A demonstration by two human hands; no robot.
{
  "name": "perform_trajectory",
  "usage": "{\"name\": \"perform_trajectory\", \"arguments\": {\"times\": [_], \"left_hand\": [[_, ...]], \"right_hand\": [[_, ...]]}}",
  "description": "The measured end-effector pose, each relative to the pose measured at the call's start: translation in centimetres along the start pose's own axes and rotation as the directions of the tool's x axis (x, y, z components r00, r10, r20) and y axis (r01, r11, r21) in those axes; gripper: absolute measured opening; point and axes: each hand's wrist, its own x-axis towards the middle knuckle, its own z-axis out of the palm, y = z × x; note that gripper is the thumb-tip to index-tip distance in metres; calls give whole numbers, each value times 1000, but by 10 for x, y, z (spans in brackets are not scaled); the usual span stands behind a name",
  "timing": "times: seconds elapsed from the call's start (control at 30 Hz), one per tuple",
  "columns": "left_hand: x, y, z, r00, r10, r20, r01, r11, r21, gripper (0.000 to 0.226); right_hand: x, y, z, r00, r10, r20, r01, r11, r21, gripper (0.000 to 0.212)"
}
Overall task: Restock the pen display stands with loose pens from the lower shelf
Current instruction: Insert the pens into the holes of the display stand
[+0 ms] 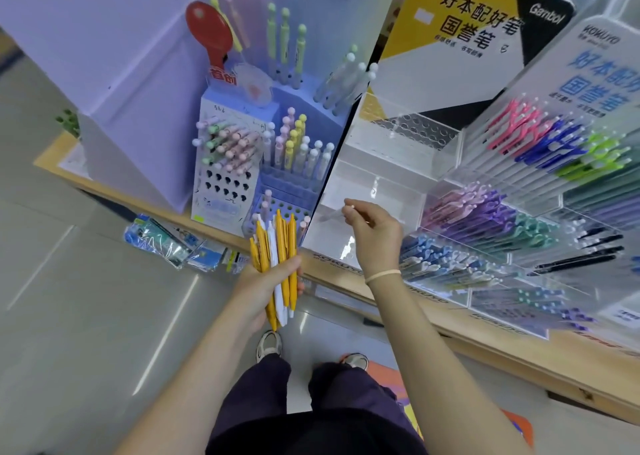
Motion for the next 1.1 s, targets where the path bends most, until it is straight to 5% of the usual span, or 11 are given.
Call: {"name": "perform_trajectory", "arguments": {"times": [0.47,0.87,1.0,1.1], "left_hand": [[10,14,-1,999,-27,41,26,999,20,36],[6,20,-5,989,-41,145,36,999,38,30],[5,19,-8,986,-45,160,37,998,56,20],[4,21,-7,985,-36,169,23,997,80,30]], "right_hand": [[17,7,24,999,34,31,-32,997,-64,4],[10,7,36,994,105,27,-103,992,-69,10],[-4,-7,25,987,162,-9,-161,983,91,9],[-24,-23,12,937,272,218,-327,902,283,12]]}}
